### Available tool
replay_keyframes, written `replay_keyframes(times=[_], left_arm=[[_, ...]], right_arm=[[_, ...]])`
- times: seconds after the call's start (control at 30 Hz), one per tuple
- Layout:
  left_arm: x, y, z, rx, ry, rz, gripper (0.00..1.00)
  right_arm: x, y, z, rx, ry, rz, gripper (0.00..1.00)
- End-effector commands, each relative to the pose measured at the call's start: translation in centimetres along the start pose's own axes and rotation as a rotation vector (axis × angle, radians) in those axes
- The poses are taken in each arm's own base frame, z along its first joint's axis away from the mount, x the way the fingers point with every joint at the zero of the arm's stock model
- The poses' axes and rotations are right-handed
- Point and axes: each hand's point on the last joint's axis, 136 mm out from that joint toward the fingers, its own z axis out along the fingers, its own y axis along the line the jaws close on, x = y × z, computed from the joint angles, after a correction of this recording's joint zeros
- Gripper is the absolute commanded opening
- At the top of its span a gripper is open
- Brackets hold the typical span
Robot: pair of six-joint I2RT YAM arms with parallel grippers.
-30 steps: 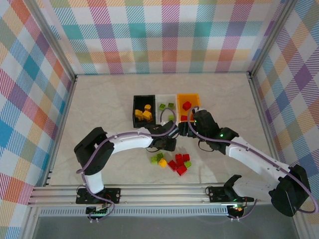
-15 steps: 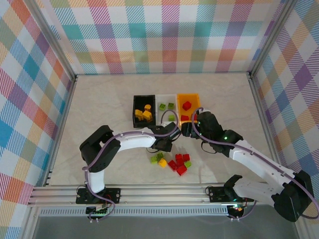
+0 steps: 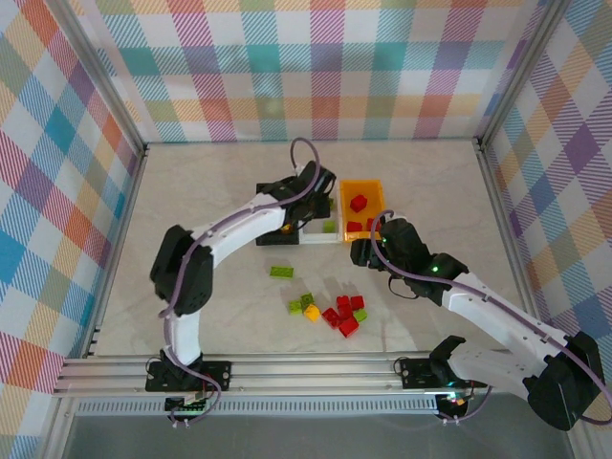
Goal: Sort the legos into containers by color
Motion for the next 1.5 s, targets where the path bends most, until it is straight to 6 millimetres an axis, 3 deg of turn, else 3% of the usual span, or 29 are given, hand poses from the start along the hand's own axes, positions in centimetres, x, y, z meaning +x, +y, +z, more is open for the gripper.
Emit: replay_keyframes(times=[0.0,0.1,0.23,0.33,0.47,0.53,0.7,0.87,1.0,1.2,1.47], left_arm=[[0.3,-0.2,2.6,-0.046,0.051,0.042,0.36],[-0.6,-0.4,3.9,-0.052,0.056,0.030,0.47],[-1.8,-1.8,3.0,-0.001,0.044,0.012,0.62],[-3.1,-3.1,0.1,0.062,0.003,-0.002,0.76],[-3.5,-3.5,-5.6,0.139,-0.066,-0.006,0.93],[-2.0,-2.5,-7.4,0.153,-0.068,-0.013,1.00],[3.6,2.1,-11.2,0.128,-0.069,-0.040,1.00],[10.4,8.4,-11.9,0.032,0.001,-0.098,1.00],[13.9,11.8,-12.3,-0.022,0.032,-0.136,1.00],[16.0,13.7,-12.3,-0.045,0.045,-0.149,1.00],[16.1,13.9,-12.2,-0.054,0.045,-0.147,1.00]], right_arm=[[0.9,-0.6,0.0,0.010,0.028,0.022,0.83],[1.6,-0.6,0.0,0.000,0.050,0.024,0.83],[2.6,-0.4,0.3,-0.022,0.088,0.014,0.84],[3.3,0.1,0.8,-0.047,0.128,0.001,0.84],[5.0,1.6,1.8,-0.109,0.219,-0.026,0.82],[6.2,2.4,2.4,-0.121,0.266,-0.048,0.81],[9.2,4.1,3.9,-0.094,0.349,-0.128,0.81],[11.5,3.8,5.6,-0.010,0.423,-0.140,0.79],[13.3,4.0,5.9,0.026,0.466,-0.187,0.77],[14.2,4.2,5.6,0.076,0.463,-0.268,0.70],[14.8,3.4,6.2,0.142,0.495,-0.304,0.56]])
